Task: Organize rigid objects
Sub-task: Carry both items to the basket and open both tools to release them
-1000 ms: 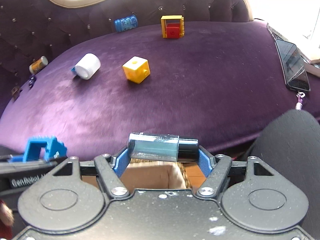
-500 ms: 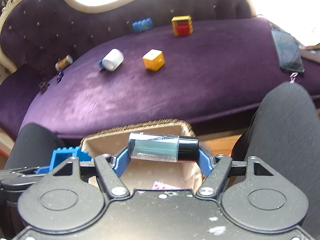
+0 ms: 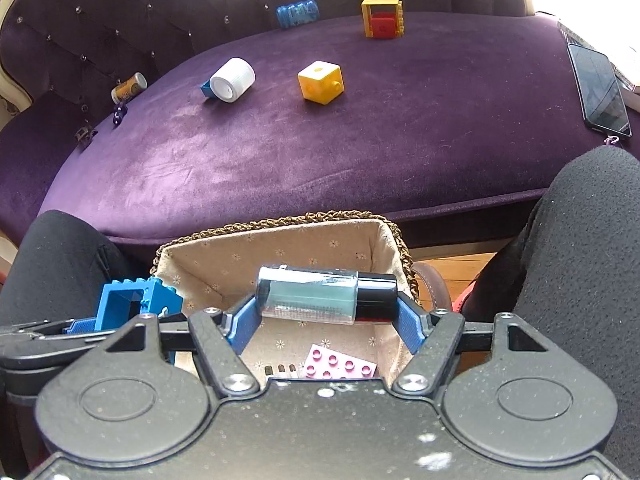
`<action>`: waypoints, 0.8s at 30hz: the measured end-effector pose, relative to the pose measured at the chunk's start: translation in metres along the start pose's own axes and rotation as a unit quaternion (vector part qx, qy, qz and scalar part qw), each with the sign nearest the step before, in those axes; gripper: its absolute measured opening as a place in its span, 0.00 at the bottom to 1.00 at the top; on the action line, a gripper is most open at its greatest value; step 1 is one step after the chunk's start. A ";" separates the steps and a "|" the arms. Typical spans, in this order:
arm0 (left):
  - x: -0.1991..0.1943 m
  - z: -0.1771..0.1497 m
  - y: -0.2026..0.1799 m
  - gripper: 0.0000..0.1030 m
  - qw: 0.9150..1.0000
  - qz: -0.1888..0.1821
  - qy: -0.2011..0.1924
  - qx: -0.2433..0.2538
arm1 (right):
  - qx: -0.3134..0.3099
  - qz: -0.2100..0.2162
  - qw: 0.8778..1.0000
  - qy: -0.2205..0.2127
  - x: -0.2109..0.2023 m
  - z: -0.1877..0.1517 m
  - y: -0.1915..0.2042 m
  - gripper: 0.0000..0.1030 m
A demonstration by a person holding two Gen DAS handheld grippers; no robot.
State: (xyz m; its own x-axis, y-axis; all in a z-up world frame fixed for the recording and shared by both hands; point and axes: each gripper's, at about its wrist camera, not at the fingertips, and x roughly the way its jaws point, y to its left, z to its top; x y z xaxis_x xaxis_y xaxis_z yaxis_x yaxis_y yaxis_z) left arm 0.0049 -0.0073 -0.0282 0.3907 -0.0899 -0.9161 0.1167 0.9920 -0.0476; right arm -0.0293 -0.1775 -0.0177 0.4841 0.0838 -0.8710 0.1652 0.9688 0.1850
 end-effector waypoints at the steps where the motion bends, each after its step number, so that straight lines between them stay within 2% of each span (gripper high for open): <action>1: 0.001 0.000 0.000 0.58 1.000 0.003 0.002 0.001 | -0.003 -0.002 1.000 0.003 0.001 0.000 0.001 0.68; 11: 0.010 0.000 -0.005 0.58 0.999 0.020 0.019 0.017 | -0.021 -0.009 0.999 0.029 0.013 0.002 0.007 0.68; 24: 0.014 0.000 -0.009 0.60 0.999 0.029 0.031 0.030 | -0.024 -0.015 0.999 0.033 0.015 0.003 0.009 0.67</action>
State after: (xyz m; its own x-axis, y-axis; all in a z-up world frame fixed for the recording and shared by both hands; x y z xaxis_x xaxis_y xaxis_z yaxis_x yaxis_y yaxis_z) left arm 0.0095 -0.0172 -0.0409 0.3412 -0.0254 -0.9396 0.1501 0.9883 0.0278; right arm -0.0175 -0.1686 -0.0279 0.4208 0.0683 -0.9046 0.1372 0.9809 0.1378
